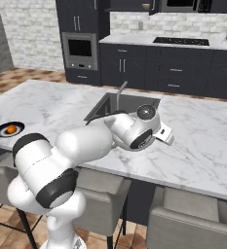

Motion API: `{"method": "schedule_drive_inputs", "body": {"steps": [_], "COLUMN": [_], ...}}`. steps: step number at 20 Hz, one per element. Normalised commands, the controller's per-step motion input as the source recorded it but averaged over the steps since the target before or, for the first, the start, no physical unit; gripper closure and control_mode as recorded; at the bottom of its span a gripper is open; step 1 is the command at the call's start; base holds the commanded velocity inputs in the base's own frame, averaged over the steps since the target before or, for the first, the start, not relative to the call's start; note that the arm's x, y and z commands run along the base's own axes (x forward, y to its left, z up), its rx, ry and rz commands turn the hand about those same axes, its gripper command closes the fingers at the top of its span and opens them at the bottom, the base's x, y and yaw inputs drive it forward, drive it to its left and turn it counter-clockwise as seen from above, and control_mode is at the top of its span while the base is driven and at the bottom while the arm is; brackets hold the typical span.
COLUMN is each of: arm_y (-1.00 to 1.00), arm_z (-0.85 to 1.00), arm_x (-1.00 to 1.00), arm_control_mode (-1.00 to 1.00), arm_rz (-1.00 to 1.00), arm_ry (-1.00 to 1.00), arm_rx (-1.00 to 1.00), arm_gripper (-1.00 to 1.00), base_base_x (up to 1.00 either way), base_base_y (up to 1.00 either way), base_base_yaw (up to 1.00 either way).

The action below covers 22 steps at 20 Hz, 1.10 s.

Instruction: Take the smaller bowl and place it next to the appetizer plate on the dining counter , and place the larger bowl next to the plate with cooked food.

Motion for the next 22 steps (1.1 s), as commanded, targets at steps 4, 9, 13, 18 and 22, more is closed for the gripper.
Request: {"method": "schedule_drive_inputs", "body": {"steps": [4,9,13,18,22], "arm_y": [-0.18,-0.02,0.0,-0.11,-0.22], "arm_z": [-0.25,-0.26,-0.29,-0.3,-0.34], "arm_x": [0.42,0.32,0.26,0.29,0.3], "arm_control_mode": [-1.0,-1.0,-1.0,-1.0,-1.0], "arm_rz": [0.0,0.0,0.0,0.0,0.0], "arm_ry": [0.0,0.0,0.0,0.0,0.0], "arm_rx": [0.0,0.01,0.01,0.01,0.01], "arm_gripper": [1.0,1.0,1.0,1.0,1.0], "base_base_x": [0.0,0.0,0.0,0.0,0.0], "base_base_y": [0.0,0.0,0.0,0.0,0.0], "base_base_yaw": [0.0,0.0,0.0,0.0,0.0]}}
